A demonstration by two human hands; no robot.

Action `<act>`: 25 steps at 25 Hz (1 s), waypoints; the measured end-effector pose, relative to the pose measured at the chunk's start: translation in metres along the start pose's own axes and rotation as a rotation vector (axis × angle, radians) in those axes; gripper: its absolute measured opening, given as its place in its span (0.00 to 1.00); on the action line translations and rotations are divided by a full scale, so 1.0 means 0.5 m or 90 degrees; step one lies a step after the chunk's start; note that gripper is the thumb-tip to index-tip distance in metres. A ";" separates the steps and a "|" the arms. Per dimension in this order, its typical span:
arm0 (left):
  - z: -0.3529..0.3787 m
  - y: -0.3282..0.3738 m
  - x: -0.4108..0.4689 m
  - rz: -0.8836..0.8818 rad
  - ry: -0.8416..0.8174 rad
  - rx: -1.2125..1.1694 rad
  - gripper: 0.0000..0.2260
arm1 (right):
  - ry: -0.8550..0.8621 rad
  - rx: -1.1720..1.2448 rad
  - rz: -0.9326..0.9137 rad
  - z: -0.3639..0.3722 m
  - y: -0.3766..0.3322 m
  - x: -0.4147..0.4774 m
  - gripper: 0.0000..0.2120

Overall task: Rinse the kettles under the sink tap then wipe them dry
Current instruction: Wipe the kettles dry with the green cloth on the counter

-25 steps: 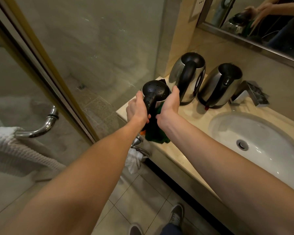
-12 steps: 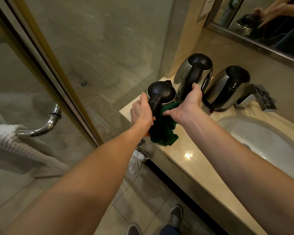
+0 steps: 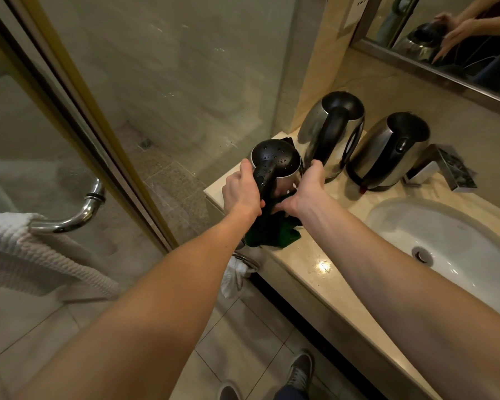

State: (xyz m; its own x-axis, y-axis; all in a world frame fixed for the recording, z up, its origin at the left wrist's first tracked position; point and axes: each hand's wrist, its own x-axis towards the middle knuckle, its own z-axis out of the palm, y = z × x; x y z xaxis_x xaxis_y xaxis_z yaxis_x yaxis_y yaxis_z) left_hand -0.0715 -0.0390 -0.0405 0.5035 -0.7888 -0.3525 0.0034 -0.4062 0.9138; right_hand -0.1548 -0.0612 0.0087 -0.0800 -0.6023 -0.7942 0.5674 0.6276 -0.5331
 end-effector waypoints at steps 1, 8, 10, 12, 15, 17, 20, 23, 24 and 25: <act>-0.001 -0.001 0.000 0.004 0.000 0.005 0.27 | 0.008 0.015 0.006 0.004 -0.008 -0.006 0.35; -0.002 -0.001 -0.003 -0.010 -0.009 0.019 0.28 | 0.072 0.057 -0.010 0.053 -0.086 -0.028 0.37; 0.002 0.004 -0.009 -0.008 0.014 0.013 0.29 | 0.069 0.019 -0.011 0.042 -0.067 -0.016 0.33; 0.008 0.009 -0.017 -0.011 0.061 0.019 0.29 | 0.048 -0.011 -0.003 0.021 -0.029 -0.001 0.32; 0.014 0.028 -0.027 -0.030 0.119 0.035 0.29 | 0.024 0.013 0.020 -0.002 0.007 0.013 0.33; 0.021 0.026 -0.019 -0.030 0.127 0.054 0.28 | 0.023 0.031 0.032 -0.011 0.003 0.017 0.34; 0.028 0.016 -0.013 -0.027 0.130 0.037 0.28 | 0.003 0.039 0.023 -0.013 -0.025 0.017 0.36; 0.028 0.015 -0.013 -0.014 0.145 0.018 0.26 | -0.027 0.020 -0.004 -0.007 -0.050 0.007 0.35; 0.028 0.017 -0.015 -0.012 0.148 0.017 0.25 | -0.043 0.010 -0.017 -0.004 -0.058 0.004 0.34; 0.028 0.017 -0.016 -0.009 0.153 0.019 0.24 | -0.054 0.003 -0.029 -0.003 -0.064 0.004 0.33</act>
State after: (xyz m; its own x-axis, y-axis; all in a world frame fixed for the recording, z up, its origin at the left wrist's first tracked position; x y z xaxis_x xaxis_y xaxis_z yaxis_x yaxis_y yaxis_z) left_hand -0.0875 -0.0428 -0.0327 0.6949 -0.6518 -0.3038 -0.0118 -0.4328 0.9014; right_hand -0.1744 -0.0817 0.0239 -0.0356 -0.6703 -0.7412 0.5681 0.5966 -0.5668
